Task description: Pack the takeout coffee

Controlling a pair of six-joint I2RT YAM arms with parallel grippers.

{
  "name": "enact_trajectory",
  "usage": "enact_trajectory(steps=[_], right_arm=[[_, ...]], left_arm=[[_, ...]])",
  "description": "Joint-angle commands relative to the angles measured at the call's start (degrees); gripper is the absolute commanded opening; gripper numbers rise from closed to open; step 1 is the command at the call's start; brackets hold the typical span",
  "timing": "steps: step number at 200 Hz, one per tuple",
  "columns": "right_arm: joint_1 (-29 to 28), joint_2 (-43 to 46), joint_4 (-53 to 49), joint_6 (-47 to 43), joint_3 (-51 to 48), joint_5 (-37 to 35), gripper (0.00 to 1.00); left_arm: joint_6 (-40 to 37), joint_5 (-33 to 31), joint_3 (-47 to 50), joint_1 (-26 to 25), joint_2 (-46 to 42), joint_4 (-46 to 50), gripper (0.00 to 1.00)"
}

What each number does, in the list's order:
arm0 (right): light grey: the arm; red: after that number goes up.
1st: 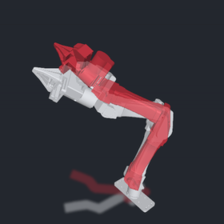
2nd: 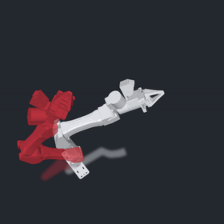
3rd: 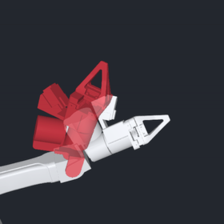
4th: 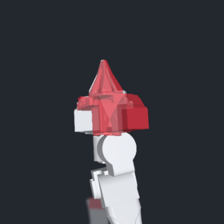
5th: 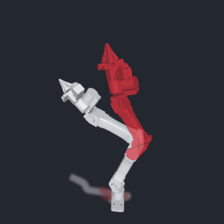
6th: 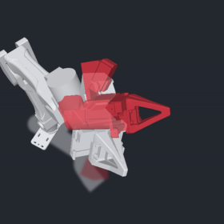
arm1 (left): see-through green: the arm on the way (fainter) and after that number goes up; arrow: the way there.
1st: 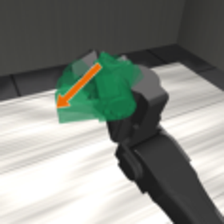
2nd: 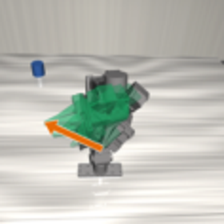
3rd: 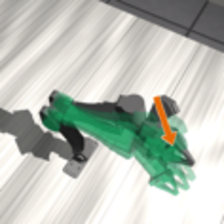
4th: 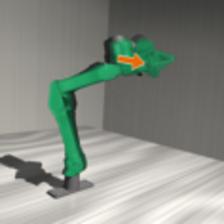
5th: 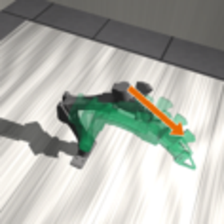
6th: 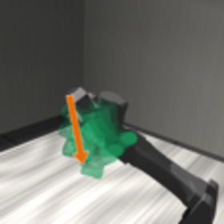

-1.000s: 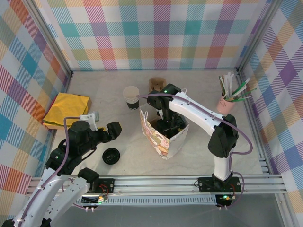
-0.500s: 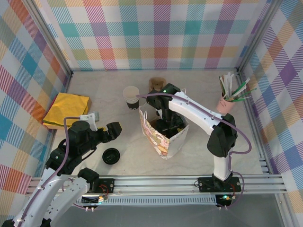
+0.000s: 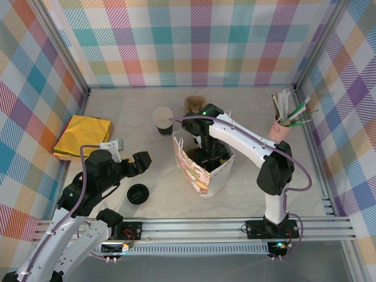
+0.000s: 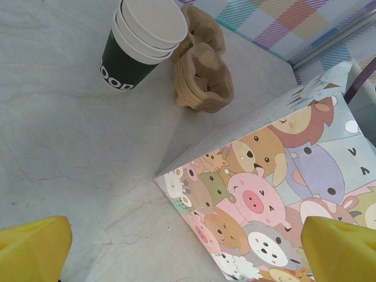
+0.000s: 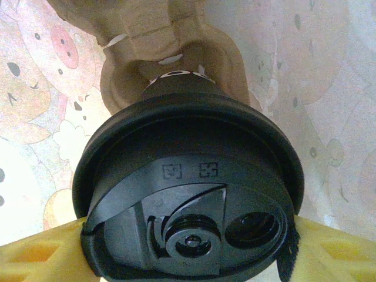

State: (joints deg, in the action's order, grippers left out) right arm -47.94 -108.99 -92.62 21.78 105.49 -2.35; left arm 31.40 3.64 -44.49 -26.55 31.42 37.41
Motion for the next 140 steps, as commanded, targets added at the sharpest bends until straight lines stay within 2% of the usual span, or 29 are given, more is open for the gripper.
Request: enact_trajectory(steps=[1, 140], right_arm=[[0.3, -0.8, -4.4, -0.7, 1.1, 0.6, 0.69], [0.3, -0.8, -3.9, -0.8, 0.5, 0.5, 0.69]], left_arm=[[-1.3, 1.0, 0.0, 0.0, 0.0, -0.4, 1.00], [-1.3, 0.9, 0.2, -0.1, 0.0, -0.2, 1.00]])
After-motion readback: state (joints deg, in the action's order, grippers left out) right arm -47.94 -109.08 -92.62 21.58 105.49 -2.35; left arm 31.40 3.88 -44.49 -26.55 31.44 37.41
